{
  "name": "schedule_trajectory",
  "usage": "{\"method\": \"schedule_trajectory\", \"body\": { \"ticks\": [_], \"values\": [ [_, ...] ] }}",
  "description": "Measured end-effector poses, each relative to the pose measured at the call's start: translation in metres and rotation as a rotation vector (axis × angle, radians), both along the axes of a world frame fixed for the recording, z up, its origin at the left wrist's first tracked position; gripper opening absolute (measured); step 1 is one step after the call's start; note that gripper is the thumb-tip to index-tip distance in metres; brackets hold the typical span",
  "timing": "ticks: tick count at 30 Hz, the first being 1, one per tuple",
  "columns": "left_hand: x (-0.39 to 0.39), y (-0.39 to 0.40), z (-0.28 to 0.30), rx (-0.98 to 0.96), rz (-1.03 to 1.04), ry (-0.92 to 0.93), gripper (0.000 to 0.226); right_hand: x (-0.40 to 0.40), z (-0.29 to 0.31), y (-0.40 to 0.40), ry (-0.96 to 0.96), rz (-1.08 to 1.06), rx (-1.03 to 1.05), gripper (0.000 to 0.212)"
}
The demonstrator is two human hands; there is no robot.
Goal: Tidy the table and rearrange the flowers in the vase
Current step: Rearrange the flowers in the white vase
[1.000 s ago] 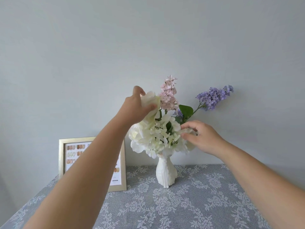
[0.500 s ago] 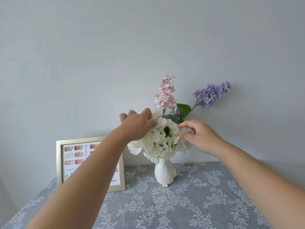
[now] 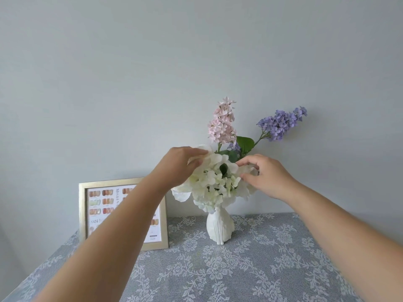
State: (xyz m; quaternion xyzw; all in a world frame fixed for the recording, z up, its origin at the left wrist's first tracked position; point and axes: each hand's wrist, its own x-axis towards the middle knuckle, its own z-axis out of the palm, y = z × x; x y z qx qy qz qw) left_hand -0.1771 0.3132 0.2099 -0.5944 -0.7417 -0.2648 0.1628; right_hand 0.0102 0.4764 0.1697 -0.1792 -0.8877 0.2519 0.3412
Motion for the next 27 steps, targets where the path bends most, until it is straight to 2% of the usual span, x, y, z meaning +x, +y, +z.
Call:
{"method": "schedule_trajectory", "body": {
  "ticks": [5, 7, 10, 11, 13, 15, 17, 18, 20, 22, 27],
  "values": [
    [0.003, 0.002, -0.001, 0.002, 0.006, -0.007, 0.03, -0.001, 0.001, 0.0, -0.022, -0.002, -0.001, 0.024],
    [0.0, -0.002, 0.01, 0.065, -0.013, -0.072, 0.024, 0.004, 0.01, 0.007, -0.013, -0.027, -0.023, 0.023],
    [-0.003, -0.001, 0.033, 0.248, -0.046, -0.242, 0.021, 0.004, 0.028, 0.03, 0.17, -0.14, -0.175, 0.014],
    [-0.001, 0.004, 0.038, 0.286, -0.054, -0.29, 0.027, 0.001, 0.032, 0.039, 0.252, -0.174, -0.296, 0.011],
    [0.004, 0.019, 0.045, 0.273, -0.041, -0.321, 0.051, -0.01, 0.029, 0.058, 0.328, -0.218, -0.568, 0.01],
    [0.007, 0.038, 0.047, 0.145, -0.001, -0.327, 0.082, -0.022, 0.017, 0.07, 0.249, -0.253, -0.763, 0.018],
    [0.006, 0.056, 0.046, -0.032, 0.054, -0.413, 0.105, -0.032, 0.005, 0.074, 0.181, -0.292, -0.832, 0.01],
    [0.004, 0.064, 0.046, -0.105, 0.094, -0.454, 0.109, -0.037, 0.002, 0.074, 0.172, -0.295, -0.85, 0.004],
    [-0.003, 0.076, 0.046, -0.214, 0.199, -0.428, 0.098, -0.045, 0.001, 0.075, 0.194, -0.271, -0.871, 0.003],
    [-0.01, 0.083, 0.048, -0.264, 0.248, -0.384, 0.068, -0.051, 0.004, 0.078, 0.232, -0.226, -0.877, 0.007],
    [-0.024, 0.088, 0.048, -0.227, 0.165, -0.407, 0.032, -0.064, 0.014, 0.082, 0.327, -0.091, -0.915, 0.026]
  ]
}}
